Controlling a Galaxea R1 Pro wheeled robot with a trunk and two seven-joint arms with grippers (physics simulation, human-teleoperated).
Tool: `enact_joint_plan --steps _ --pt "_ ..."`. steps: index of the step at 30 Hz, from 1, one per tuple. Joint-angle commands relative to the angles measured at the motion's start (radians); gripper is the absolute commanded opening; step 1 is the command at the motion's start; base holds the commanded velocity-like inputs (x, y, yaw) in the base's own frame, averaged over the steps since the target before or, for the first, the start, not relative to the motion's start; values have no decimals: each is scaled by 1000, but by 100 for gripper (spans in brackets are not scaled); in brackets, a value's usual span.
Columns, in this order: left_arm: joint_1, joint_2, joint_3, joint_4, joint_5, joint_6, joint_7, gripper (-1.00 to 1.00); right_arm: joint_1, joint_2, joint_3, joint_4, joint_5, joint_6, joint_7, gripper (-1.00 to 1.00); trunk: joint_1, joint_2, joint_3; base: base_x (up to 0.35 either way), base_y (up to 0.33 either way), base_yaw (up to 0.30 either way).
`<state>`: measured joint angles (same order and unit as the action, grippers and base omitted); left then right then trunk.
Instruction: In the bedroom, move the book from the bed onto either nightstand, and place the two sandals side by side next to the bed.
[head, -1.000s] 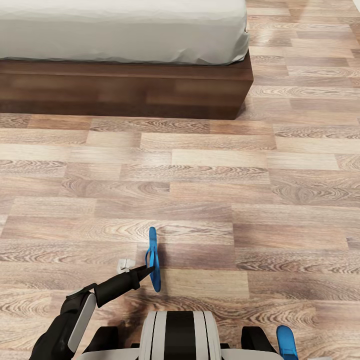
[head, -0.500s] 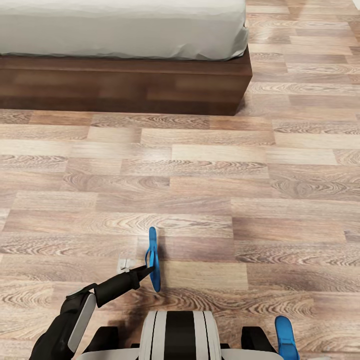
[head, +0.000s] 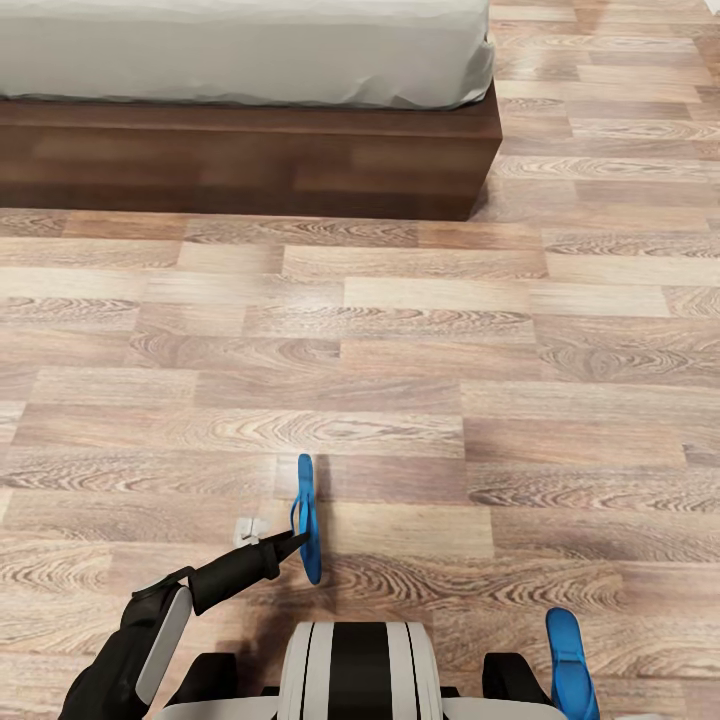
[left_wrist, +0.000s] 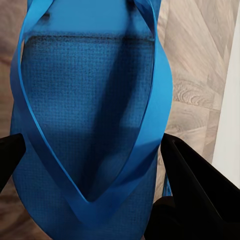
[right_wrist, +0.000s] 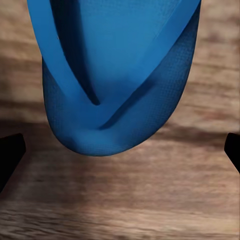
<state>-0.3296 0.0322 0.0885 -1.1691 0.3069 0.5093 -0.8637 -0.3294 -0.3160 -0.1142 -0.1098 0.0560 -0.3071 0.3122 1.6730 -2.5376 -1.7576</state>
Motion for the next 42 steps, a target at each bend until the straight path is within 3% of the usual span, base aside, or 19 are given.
enact_joint_plan --steps 1,18,27,42 --pt "0 0 0 0 6 8 -1 -100 0 0 -8 1 6 -3 5 100 0 0 0 -10 0 0" --pt "0 0 -1 0 6 7 0 -100 0 0 -7 -2 6 -1 4 100 0 0 0 -1 0 0" --pt "0 0 -1 0 6 6 0 -100 -1 3 -7 -139 7 19 7 100 0 0 0 0 0 0" --pt "0 0 -1 2 6 6 2 -100 -2 2 -5 -154 7 25 7 100 0 0 0 0 0 0"
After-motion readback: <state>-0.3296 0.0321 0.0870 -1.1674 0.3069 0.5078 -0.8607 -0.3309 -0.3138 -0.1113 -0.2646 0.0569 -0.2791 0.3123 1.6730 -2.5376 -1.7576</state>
